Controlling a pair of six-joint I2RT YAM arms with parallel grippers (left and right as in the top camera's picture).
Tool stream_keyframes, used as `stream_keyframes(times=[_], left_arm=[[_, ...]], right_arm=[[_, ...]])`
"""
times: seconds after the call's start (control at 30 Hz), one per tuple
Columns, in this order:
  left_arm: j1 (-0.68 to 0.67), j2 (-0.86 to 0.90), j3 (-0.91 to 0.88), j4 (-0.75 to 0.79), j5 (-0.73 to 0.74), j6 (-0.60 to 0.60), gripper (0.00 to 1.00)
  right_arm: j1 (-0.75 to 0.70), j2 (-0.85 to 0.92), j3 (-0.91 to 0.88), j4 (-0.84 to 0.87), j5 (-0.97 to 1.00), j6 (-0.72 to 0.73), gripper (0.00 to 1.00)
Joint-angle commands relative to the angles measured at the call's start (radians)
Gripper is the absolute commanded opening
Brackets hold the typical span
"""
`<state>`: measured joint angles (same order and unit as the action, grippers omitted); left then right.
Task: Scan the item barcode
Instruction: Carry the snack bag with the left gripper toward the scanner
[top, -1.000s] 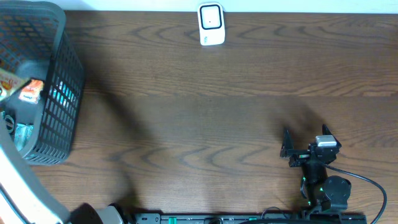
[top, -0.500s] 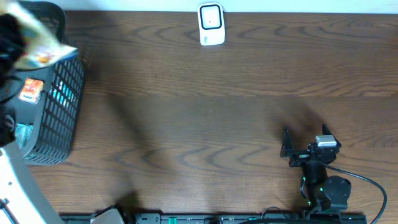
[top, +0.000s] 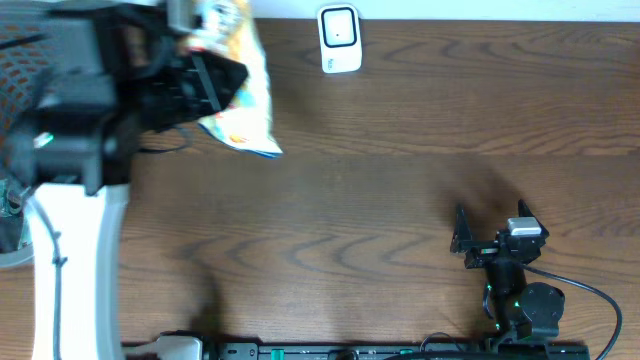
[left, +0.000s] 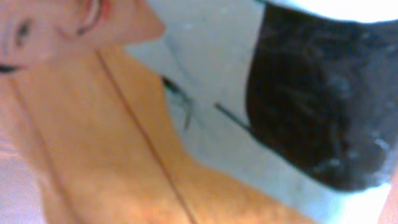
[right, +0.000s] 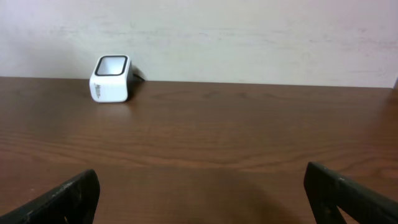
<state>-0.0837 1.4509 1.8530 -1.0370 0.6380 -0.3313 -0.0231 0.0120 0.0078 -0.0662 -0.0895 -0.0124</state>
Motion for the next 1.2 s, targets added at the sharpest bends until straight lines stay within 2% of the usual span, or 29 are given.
stream_keyframes(times=[0.0,0.27,0.47,0.63,0.9,0.97,1.17], left_arm=[[-0.093,0.064,0.003,-0.023,-0.082,0.032,0.07],[-0.294,0.266,0.003,-0.082,-0.240,0.032,0.07],[-0.392,0.414,0.003,-0.079,-0.364,0.029,0.08],[-0.438,0.524,0.003,-0.060,-0.503,-0.087,0.07],[-0.463,0.655,0.003,0.031,-0.504,-0.196,0.08],[-0.464,0.672,0.003,0.045,-0.504,-0.220,0.28],[-0.462,0.676,0.007,0.082,-0.496,-0.222,0.49]], right_arm=[[-0.002,-0.005,-0.002,-0.003,0.005,-0.011,0.99],[-0.002,-0.005,-0.002,-0.003,0.005,-0.011,0.99],[-0.002,-0.005,-0.002,-0.003,0.004,-0.011,0.99],[-0.002,-0.005,-0.002,-0.003,0.005,-0.011,0.99],[-0.002,-0.005,-0.002,-0.003,0.005,-0.011,0.99],[-0.002,-0.005,-0.002,-0.003,0.005,-0.011,0.99],[-0.002,-0.005,-0.002,-0.003,0.005,-0.011,0.99]])
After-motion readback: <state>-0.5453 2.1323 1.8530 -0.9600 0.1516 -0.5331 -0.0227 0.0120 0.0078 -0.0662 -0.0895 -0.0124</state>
